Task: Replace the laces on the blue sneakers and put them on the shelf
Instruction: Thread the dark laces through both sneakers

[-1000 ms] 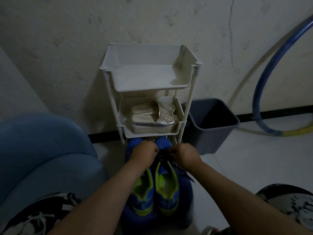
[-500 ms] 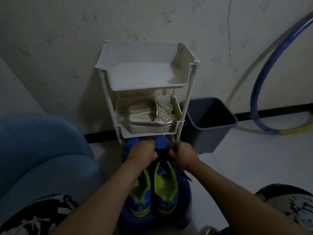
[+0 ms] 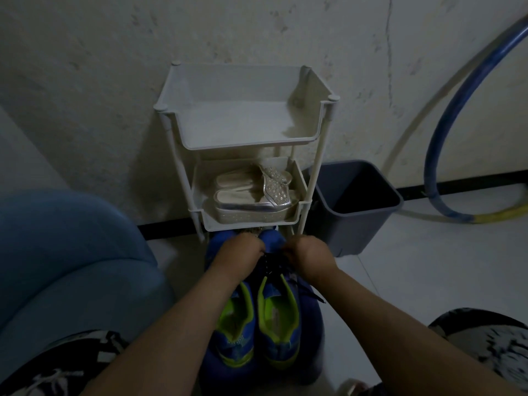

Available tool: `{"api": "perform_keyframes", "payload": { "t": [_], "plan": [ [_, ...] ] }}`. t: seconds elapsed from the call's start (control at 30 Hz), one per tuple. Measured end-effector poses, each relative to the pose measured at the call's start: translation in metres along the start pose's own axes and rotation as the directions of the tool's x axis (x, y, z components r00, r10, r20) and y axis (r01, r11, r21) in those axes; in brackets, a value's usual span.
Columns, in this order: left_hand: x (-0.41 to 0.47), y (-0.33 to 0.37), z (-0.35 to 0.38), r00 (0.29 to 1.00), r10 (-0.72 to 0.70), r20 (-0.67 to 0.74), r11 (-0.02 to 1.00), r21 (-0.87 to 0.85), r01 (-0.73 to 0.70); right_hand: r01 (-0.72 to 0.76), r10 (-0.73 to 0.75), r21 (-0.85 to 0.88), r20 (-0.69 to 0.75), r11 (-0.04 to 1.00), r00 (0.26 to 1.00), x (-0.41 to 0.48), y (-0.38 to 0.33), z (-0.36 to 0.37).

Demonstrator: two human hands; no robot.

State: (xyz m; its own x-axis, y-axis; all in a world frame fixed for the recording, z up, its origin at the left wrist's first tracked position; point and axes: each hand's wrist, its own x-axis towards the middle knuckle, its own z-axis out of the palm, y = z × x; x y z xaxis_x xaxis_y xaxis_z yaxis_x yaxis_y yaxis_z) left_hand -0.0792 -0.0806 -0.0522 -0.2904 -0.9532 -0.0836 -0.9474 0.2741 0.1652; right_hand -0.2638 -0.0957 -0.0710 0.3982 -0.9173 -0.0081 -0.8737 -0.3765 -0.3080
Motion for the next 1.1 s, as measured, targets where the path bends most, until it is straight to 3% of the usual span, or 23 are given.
{"api": "perform_keyframes", "payload": {
  "t": [0.1,0.23,0.33,0.4,0.5,0.57,0.8,0.97,1.1],
  "plan": [
    [0.001,0.01,-0.003,0.997,0.073,0.031,0.951,0.299,-0.078,0.034,-0.037,-0.15,-0.016,0.988,0.999,0.001,-0.002,0.001],
    [0.002,0.014,-0.003,0.989,0.137,0.06,0.921,0.361,-0.15,0.062,-0.068,-0.174,-0.029,0.983,0.997,0.003,-0.004,0.003],
    [0.0,0.015,-0.004,0.998,0.061,0.031,0.971,0.232,-0.067,0.026,-0.025,-0.079,0.012,0.997,1.0,0.005,-0.006,0.004],
    [-0.001,0.01,-0.002,0.997,-0.061,-0.038,0.997,0.04,0.062,-0.085,0.083,0.096,0.027,0.992,0.996,0.003,-0.007,0.002],
    [-0.006,0.003,0.004,0.97,-0.237,-0.047,0.941,-0.258,0.218,-0.234,0.242,0.326,0.016,0.916,0.97,-0.003,-0.006,0.002],
    [-0.007,0.001,0.007,0.957,-0.289,-0.025,0.898,-0.355,0.261,-0.277,0.289,0.389,0.029,0.879,0.957,-0.005,-0.005,0.003],
    [-0.012,-0.012,0.008,0.975,-0.22,-0.042,0.864,-0.472,0.174,-0.188,0.175,0.281,0.071,0.941,0.982,-0.014,-0.001,-0.009],
    [-0.016,-0.011,0.01,0.988,-0.144,-0.05,0.898,-0.427,0.109,-0.022,0.021,0.082,0.014,0.996,1.0,-0.02,-0.004,-0.013],
    [-0.015,-0.009,0.009,0.99,-0.132,-0.059,0.904,-0.417,0.095,0.023,-0.023,0.037,-0.007,0.999,1.0,-0.019,-0.005,-0.012]
  ]
}}
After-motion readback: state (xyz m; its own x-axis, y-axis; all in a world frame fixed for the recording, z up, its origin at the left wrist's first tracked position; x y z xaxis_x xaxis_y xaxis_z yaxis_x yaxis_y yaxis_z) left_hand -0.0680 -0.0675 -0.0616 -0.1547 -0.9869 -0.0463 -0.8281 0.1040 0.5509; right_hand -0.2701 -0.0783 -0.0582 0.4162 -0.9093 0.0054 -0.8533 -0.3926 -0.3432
